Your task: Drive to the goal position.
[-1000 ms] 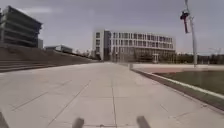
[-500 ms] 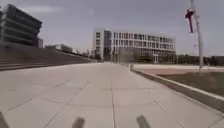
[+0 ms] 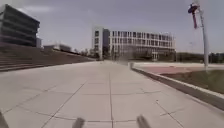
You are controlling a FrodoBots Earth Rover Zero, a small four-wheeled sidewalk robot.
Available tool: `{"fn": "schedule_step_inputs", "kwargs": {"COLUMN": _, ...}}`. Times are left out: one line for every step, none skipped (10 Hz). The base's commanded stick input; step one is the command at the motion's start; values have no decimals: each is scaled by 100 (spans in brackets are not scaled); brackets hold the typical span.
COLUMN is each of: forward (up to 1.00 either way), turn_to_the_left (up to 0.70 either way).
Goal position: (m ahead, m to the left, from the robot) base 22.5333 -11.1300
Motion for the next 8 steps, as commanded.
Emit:
{"fn": "schedule_step_inputs", "kwargs": {"forward": 70, "turn_to_the_left": 0}}
{"fn": "schedule_step_inputs", "kwargs": {"forward": 70, "turn_to_the_left": 0}}
{"fn": "schedule_step_inputs", "kwargs": {"forward": 70, "turn_to_the_left": 0}}
{"fn": "schedule_step_inputs", "kwargs": {"forward": 70, "turn_to_the_left": 0}}
{"fn": "schedule_step_inputs", "kwargs": {"forward": 70, "turn_to_the_left": 0}}
{"fn": "schedule_step_inputs", "kwargs": {"forward": 70, "turn_to_the_left": 0}}
{"fn": "schedule_step_inputs", "kwargs": {"forward": 70, "turn_to_the_left": 0}}
{"fn": "schedule_step_inputs", "kwargs": {"forward": 70, "turn_to_the_left": 0}}
